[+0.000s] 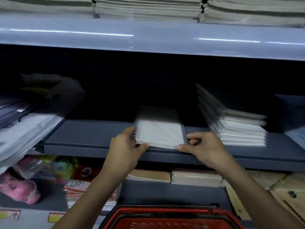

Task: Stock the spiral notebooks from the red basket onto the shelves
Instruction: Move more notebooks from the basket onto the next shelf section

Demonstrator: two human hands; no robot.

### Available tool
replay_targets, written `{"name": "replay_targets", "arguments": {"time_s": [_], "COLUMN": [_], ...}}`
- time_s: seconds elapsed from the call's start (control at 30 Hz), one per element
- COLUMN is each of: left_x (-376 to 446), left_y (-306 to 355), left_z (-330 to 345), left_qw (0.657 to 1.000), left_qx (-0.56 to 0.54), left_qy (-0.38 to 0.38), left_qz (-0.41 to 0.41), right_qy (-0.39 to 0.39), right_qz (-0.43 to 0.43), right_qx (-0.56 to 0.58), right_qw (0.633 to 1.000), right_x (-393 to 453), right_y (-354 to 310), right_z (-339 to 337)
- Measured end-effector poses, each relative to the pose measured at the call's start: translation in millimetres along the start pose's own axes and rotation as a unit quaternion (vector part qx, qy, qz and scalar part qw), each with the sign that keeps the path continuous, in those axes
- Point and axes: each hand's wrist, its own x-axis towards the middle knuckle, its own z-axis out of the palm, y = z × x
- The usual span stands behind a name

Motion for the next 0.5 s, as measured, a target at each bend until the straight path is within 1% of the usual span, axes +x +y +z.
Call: {"name": "replay_targets", "arguments": {"time_s": [0.07,0.1,0.2,0.33,0.4,0.5], "left_x": [1,3,12,17,14,7], "left_y": [2,3,3,0,-4,-8], "left_z": [1,2,6,12,15,13], "left_qw": [0.997,0.995,0.995,0.995,0.994,0.993], "left_qx": [0.074,0.087,0.085,0.093,0.090,0.065], "left_qy": [0.014,0.018,0.019,0.029,0.046,0.085], "left_qz": [0.036,0.043,0.039,0.034,0.040,0.049], "right_qy": [0.022,0.033,0.071,0.117,0.130,0.191], "right_qz": [-0.002,-0.004,-0.013,-0.049,-0.057,-0.102], "right_qx": [0.010,0.010,-0.002,-0.008,-0.006,-0.006], "right_qw": [1.000,0.999,0.997,0.992,0.990,0.976], "right_x": [4,6,12,14,9,-8], "right_y": [2,1,0,3,4,8], "right_z": [2,3,9,18,18,20]}}
